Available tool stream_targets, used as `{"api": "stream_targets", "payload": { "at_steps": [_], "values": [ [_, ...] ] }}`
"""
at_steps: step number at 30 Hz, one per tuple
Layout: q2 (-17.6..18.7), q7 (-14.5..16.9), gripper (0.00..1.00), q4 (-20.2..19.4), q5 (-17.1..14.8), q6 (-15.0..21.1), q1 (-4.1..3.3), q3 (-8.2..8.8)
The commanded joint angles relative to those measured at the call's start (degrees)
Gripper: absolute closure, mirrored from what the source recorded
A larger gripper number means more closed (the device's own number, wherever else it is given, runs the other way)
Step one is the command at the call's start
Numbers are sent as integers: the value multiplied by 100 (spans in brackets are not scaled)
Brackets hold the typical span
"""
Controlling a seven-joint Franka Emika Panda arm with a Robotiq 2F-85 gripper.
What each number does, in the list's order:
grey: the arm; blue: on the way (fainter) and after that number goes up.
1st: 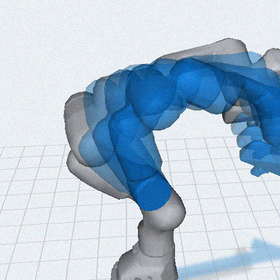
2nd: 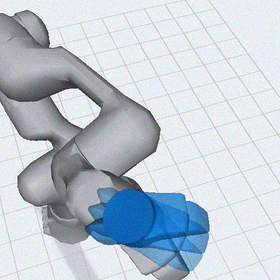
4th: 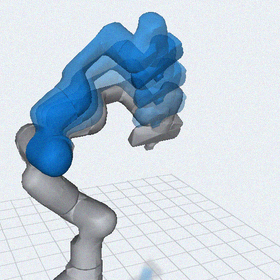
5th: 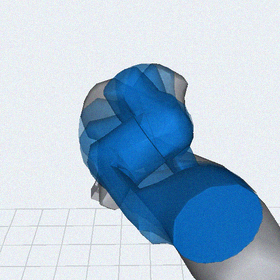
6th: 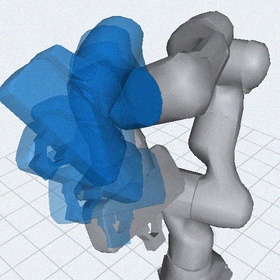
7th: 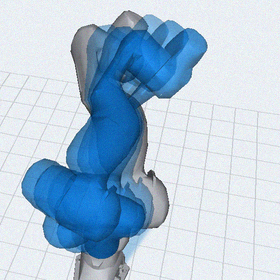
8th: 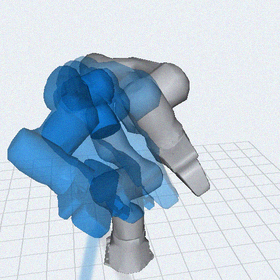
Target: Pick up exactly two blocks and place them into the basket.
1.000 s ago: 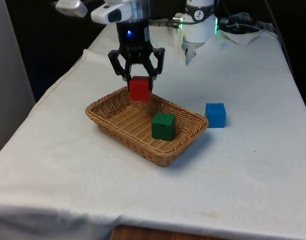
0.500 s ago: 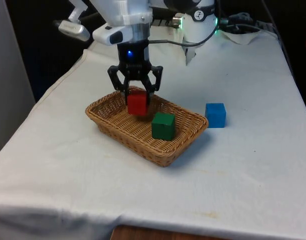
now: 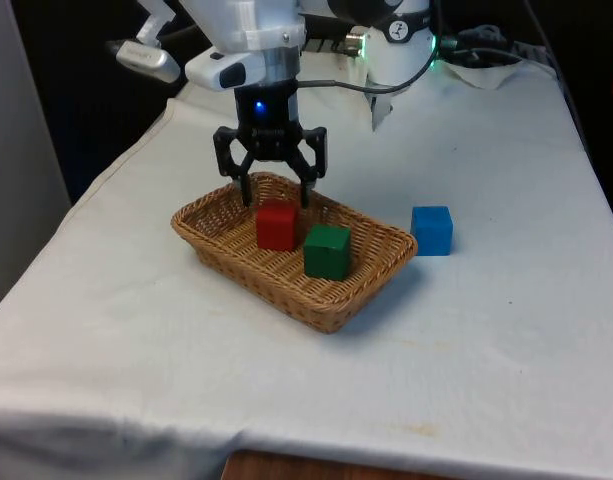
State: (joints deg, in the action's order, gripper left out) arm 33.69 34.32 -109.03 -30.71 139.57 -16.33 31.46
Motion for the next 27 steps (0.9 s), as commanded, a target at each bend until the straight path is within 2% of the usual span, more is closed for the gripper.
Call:
{"api": "stream_targets", "payload": {
  "at_steps": [1,4,5,11,13,14,15,16,17,23,24,25,27],
  "values": [
    [0,0,34,0,0,6,0,0],
    [0,0,5,0,0,6,0,0],
    [0,0,0,0,0,6,0,0],
    [6,0,0,6,0,0,6,0],
    [-86,-52,0,-40,52,-34,-57,40],
    [-189,-97,0,-86,92,-63,-120,74],
    [-74,-17,0,-6,6,-29,-29,0],
    [-229,-126,0,-103,115,-74,-149,80],
    [-275,-160,0,-132,149,-86,-178,86],
    [-676,-579,0,-344,556,-103,-298,-17],
    [-682,-521,0,-332,527,-115,-229,-69],
    [-722,-636,0,-367,607,-109,-309,-40],
    [-808,-745,0,-401,693,-109,-327,-80]
  ]
}}
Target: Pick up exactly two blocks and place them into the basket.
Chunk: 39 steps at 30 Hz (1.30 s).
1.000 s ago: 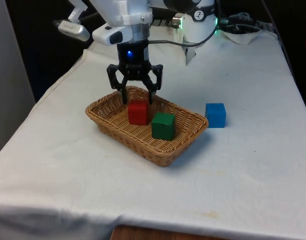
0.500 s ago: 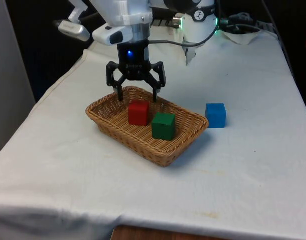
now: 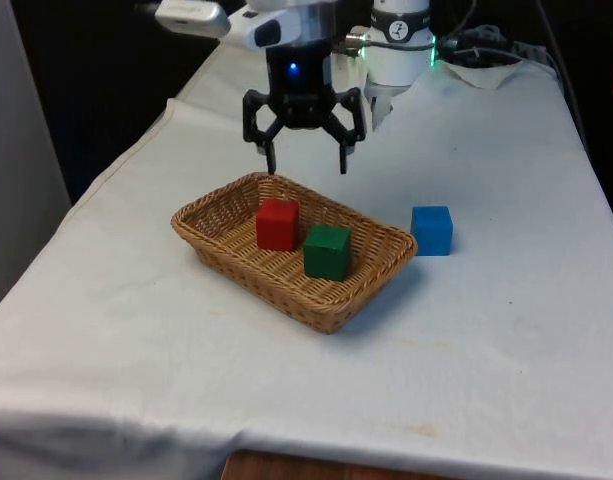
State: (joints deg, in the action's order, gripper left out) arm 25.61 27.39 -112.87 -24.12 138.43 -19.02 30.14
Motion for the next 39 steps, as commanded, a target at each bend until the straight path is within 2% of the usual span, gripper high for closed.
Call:
{"api": "stream_targets", "payload": {
  "at_steps": [1,6,7,8,15,16,17,23,24,25,33,34,35,39],
  "values": [
    [-34,-103,0,-29,74,0,-74,29],
    [-229,-367,0,-103,246,6,-155,-86],
    [-166,-264,0,-46,160,-6,-69,-132],
    [-264,-418,0,-120,275,6,-166,-115],
    [-510,-768,0,-223,470,29,-229,-344],
    [-470,-670,0,-178,401,-6,-149,-378],
    [-533,-808,0,-235,487,29,-235,-372],
    [-745,-1066,0,-332,642,17,-264,-556],
    [-705,-968,0,-286,556,-6,-189,-607],
    [-779,-1106,0,-350,665,11,-264,-584],
    [-1112,-1473,0,-521,917,-6,-281,-848],
    [-1083,-1387,0,-493,837,-6,-223,-894],
    [-1186,-1547,0,-556,968,-11,-286,-905],
    [-1352,-1690,0,-630,1071,-29,-286,-1014]
  ]
}}
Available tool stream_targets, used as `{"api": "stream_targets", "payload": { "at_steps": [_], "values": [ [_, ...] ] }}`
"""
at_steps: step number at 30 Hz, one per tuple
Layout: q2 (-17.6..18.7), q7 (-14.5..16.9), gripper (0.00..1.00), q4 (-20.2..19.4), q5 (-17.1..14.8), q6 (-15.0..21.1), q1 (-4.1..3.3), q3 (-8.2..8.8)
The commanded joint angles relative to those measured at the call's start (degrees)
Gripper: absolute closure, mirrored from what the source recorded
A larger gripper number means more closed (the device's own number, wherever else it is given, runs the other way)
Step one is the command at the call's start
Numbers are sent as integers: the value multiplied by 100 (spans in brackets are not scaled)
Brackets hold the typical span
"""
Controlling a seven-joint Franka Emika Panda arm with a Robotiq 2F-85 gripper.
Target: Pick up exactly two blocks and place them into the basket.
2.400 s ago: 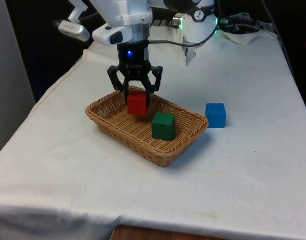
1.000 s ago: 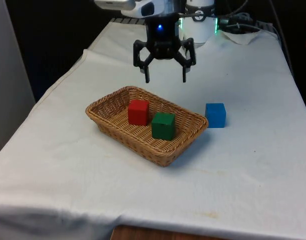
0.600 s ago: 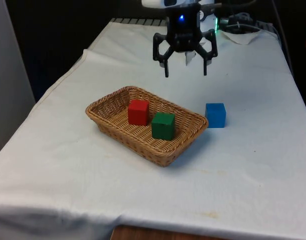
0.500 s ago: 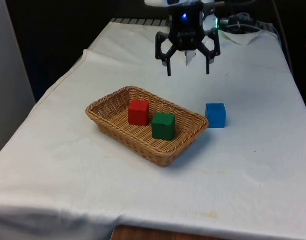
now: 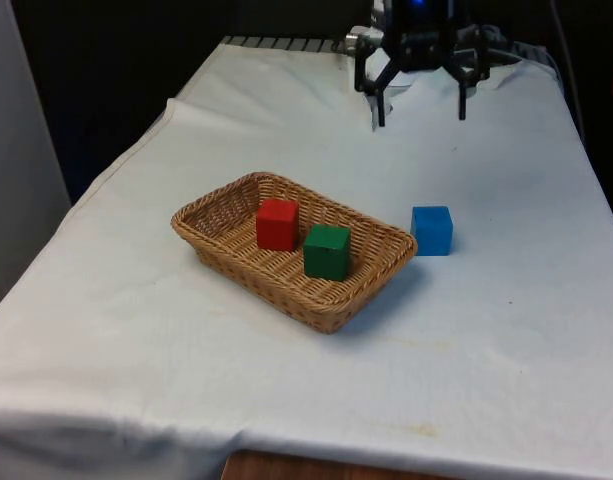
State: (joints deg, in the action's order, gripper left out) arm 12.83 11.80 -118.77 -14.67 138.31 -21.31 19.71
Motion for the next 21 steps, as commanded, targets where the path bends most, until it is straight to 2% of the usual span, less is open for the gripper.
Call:
{"api": "stream_targets", "payload": {
  "at_steps": [1,4,5,6,12,13,14,20,21],
  "values": [
    [-120,-178,0,-57,160,-23,-57,0],
    [-264,-292,0,-115,252,-40,-52,-92],
    [-195,-172,0,-74,138,-23,0,-115],
    [-361,-372,0,-155,315,-57,-46,-155],
    [-688,-579,0,-298,487,-80,-29,-327],
    [-630,-481,0,-264,378,-80,-6,-350],
    [-739,-596,0,-332,498,-74,-29,-350],
    [-951,-670,0,-487,619,-29,-11,-435],
    [-968,-590,0,-481,527,-74,0,-447]
  ]
}}
